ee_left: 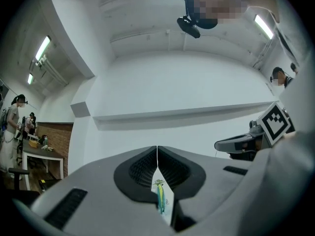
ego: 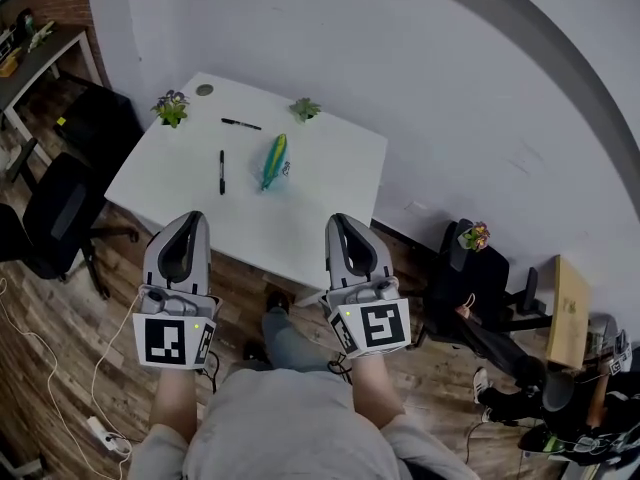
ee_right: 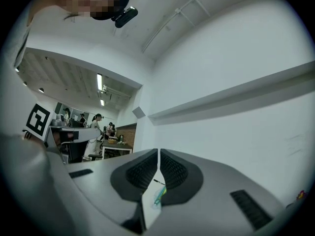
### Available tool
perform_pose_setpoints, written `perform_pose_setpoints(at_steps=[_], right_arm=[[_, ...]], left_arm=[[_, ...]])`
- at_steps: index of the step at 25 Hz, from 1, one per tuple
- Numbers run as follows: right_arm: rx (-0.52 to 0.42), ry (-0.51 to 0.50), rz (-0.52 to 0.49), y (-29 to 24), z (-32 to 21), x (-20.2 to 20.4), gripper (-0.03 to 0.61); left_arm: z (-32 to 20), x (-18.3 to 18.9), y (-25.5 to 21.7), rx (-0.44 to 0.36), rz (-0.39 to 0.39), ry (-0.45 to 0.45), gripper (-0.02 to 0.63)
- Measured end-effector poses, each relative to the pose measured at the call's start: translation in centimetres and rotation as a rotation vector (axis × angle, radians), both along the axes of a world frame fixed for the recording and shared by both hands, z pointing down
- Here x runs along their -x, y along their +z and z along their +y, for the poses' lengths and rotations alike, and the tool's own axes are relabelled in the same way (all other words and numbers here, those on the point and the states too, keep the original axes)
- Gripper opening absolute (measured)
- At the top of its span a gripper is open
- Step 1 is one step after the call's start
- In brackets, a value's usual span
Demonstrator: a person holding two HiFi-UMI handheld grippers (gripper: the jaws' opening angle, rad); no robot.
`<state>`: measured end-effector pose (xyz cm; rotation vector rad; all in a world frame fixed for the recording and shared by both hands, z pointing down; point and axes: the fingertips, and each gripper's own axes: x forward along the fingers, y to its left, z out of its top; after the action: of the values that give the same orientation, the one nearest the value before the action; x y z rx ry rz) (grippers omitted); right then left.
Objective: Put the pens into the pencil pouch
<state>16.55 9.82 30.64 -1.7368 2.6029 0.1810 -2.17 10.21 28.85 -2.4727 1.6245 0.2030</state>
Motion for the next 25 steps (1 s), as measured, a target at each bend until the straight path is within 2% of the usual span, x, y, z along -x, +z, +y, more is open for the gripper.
perform_pose_setpoints(at_steps=[15, 20, 25], right_arm=[[-0.038, -0.061, 0.025, -2.2, -14.1, 0.2, 0.035], [0.001, -0.088, 0.031, -1.2, -18.5, 0.0, 0.035], [0.067, -0.113, 0.024, 1.6, -21.6, -0.3, 0.035]], left_arm=[[-12.3, -1.2, -0.5, 0.002, 0.004, -0.009, 0.026], [-16.4, -1.9, 1.3, 0.062, 0.011, -0.02, 0.026], [-19.4, -3.6, 5.9, 0.173, 0.008, -0.006, 0.026]])
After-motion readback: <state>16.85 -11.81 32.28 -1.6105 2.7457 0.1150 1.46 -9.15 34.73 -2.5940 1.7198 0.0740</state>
